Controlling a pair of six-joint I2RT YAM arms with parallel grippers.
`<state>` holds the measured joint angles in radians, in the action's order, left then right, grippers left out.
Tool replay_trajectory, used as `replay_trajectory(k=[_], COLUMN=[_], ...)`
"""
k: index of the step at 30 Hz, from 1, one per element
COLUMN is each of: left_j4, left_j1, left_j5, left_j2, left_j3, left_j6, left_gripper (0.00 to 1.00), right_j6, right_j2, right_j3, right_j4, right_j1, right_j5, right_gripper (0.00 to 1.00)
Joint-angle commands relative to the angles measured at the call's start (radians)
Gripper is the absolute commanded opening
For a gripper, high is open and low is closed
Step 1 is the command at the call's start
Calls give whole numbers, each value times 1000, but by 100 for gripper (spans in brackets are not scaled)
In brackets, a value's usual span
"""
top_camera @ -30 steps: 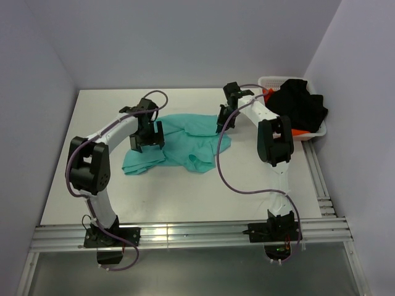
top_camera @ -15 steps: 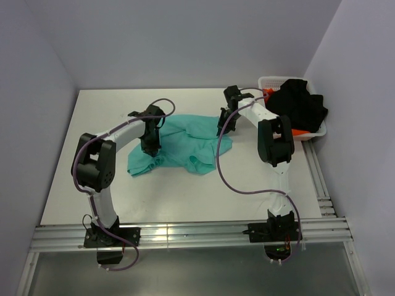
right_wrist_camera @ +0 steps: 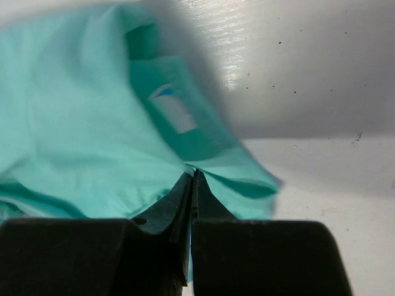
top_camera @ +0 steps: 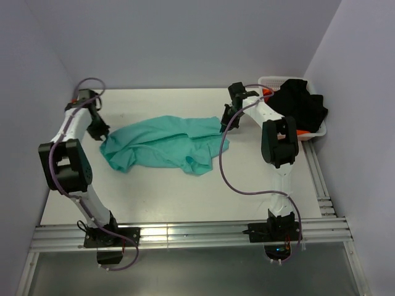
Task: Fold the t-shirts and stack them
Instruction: Flatten out the tshirt
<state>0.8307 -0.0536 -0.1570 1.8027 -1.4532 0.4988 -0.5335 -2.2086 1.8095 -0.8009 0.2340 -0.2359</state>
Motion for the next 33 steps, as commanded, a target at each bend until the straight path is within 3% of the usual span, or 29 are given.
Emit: replay_trajectory(k=[1, 2, 4, 8, 13, 23, 33], left_j4=[7, -8, 4, 36, 28, -45, -108], left_j1=[-161, -188, -254, -298, -275, -109, -104], left_j5=[-15, 0, -25, -41, -3, 56, 85], left_j2=[56, 98, 135, 158, 35, -169, -169], left_j3=[-42, -52, -105, -229, -205, 154, 260], left_j6=[67, 76, 95, 76, 87, 87, 83], left_gripper=[31, 65, 99, 99, 99, 88, 87], right_j6=[13, 15, 20, 20, 23, 6, 12], right_j2=[58, 59, 70, 92, 115, 118, 115], right_j3=[-10, -12, -19, -50, -85, -151, -151], right_j4=[5, 5, 3, 12, 25, 71, 72], right_j1=[-12, -13, -15, -22, -28, -39, -38], right_j5=[18, 18, 20, 23, 35, 29, 35], right_gripper=[0, 0, 0, 0, 0, 0, 0])
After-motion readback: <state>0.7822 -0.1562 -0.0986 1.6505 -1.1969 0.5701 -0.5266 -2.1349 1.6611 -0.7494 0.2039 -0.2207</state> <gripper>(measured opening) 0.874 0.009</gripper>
